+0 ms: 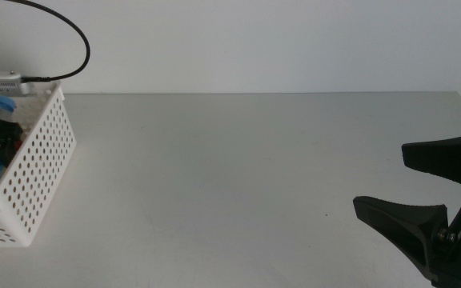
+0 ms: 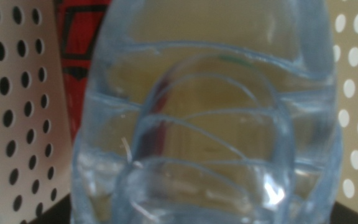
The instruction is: Use arms to grab the bottles and put them into the dustbin to the left of the table.
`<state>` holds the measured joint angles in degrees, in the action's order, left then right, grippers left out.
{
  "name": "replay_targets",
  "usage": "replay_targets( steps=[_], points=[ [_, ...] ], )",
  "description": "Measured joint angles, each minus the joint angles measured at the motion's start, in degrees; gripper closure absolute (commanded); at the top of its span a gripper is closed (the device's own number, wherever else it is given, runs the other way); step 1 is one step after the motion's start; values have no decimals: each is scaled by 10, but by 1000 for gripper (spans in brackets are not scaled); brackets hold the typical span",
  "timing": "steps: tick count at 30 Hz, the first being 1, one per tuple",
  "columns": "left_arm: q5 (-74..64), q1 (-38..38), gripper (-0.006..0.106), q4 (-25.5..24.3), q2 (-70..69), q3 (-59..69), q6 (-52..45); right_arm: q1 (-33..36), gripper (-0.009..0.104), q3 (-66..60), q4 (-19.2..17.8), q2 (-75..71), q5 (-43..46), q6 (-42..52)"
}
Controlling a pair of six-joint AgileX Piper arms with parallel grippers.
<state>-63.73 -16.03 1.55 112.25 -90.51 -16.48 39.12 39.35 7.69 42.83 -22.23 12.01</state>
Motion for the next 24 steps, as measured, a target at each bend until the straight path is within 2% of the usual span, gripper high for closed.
replay_targets(
  steps=[2,3,8,15,24],
  points=[
    [-6,0,8,2,0,-1,-3,0,27,0,0,0,0,0],
    [-13,0,7,2,0,-5,-3,0,27,0,0,0,0,0],
    [-50,-1,7,-6,-3,-43,0,0,27,0,0,0,-1,0],
    [-64,16,7,3,-57,-52,68,0,27,0,0,0,-1,0],
    [-56,147,7,-3,-179,-45,111,0,27,0,0,0,-1,0]
  ],
)
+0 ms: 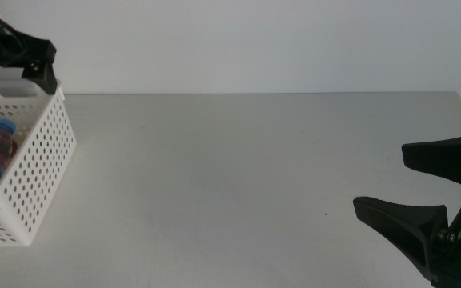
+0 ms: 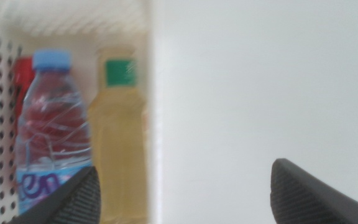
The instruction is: Use arms to grab the bottles and put them into the dustbin to the left of the table.
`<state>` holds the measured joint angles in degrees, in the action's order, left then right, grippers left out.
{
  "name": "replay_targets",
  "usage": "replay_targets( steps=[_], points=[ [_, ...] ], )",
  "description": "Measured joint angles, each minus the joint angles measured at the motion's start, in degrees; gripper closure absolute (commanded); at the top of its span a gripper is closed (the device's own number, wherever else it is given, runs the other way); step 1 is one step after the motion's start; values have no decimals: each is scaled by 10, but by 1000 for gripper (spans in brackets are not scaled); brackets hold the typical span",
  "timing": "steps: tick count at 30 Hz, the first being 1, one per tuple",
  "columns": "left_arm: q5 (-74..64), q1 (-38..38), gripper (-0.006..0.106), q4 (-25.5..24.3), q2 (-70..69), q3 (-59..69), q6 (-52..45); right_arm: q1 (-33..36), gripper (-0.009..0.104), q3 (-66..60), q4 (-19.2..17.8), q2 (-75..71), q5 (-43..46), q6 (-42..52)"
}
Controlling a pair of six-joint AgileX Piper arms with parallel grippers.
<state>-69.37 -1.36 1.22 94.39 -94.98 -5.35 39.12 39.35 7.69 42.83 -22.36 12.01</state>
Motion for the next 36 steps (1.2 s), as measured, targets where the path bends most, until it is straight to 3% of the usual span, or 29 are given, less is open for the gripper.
replay_targets(
  steps=[10,28,36],
  points=[
    [20,101,7,-15,-121,1,67,0,27,0,0,0,0,0],
    [125,106,7,-46,-228,2,70,0,27,0,0,0,0,0],
    [192,106,7,-75,-302,62,73,0,27,0,0,0,0,0]
  ],
)
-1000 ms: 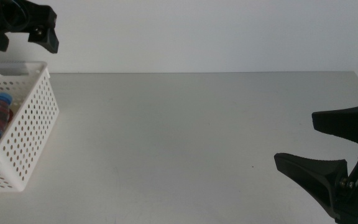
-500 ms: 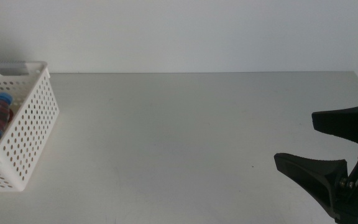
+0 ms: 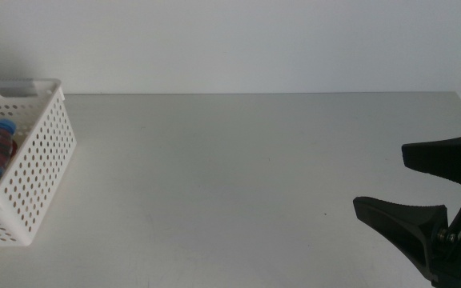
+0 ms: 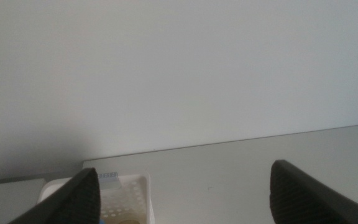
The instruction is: Use arms to grab the bottles and put them into the dustbin to the left of the table.
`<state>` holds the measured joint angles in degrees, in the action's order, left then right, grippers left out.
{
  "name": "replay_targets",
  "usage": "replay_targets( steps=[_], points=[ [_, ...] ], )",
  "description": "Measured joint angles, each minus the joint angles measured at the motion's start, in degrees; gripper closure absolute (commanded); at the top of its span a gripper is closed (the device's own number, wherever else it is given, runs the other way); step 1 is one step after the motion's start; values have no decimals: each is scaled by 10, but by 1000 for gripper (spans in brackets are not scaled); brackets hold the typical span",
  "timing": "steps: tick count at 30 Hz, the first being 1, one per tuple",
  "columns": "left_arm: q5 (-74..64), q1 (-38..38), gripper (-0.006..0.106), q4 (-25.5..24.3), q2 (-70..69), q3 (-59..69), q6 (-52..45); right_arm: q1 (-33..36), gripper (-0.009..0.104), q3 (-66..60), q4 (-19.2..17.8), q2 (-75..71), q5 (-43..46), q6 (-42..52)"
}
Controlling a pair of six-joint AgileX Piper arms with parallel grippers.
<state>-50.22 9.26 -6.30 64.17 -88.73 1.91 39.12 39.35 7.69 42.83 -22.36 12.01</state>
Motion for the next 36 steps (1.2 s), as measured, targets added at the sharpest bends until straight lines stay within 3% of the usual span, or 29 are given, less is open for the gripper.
replay_targets(
  steps=[24,26,32,36],
  points=[
    [6,0,7,7,-298,436,0,-7,27,-15,6,-12,0,0],
    [6,0,7,7,-329,469,0,-31,27,-32,10,-30,1,0],
    [48,0,7,7,-417,555,0,-177,27,-122,-46,-128,2,0],
    [113,0,7,7,-468,618,0,-270,27,-180,-57,-215,1,0]
  ],
)
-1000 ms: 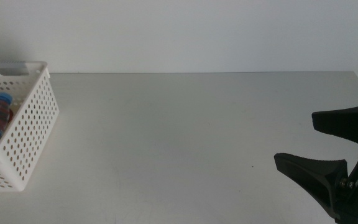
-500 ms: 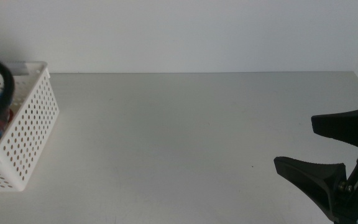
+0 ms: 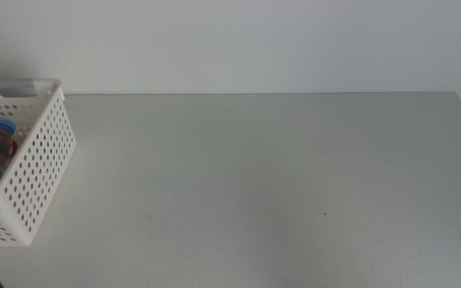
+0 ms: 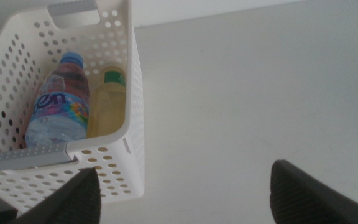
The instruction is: Use arms to grab the bottles and put them into the dustbin to the left of the table.
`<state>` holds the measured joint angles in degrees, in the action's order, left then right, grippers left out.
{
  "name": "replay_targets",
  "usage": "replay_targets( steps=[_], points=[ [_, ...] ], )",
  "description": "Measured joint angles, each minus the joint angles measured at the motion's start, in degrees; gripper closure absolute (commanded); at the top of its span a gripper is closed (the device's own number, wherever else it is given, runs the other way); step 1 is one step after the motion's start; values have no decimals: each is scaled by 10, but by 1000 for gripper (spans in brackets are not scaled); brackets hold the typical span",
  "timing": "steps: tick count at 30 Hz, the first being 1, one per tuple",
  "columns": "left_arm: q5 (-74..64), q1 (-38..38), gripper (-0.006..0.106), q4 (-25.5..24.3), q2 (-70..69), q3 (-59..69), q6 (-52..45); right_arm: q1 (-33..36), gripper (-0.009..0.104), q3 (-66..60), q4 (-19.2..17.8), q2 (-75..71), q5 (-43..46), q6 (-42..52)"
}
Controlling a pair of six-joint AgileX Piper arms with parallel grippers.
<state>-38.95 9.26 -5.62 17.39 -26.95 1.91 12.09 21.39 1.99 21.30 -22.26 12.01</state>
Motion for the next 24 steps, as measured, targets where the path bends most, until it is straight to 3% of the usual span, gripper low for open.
replay_targets(
  steps=[9,17,24],
  points=[
    [124,-47,7,2,-119,144,0,-132,27,-65,-1,-147,-3,0],
    [180,-125,7,88,-181,254,0,-146,27,-123,1,-201,-3,0],
    [192,-127,7,99,-181,286,0,-146,27,-179,1,-220,-3,0]
  ],
)
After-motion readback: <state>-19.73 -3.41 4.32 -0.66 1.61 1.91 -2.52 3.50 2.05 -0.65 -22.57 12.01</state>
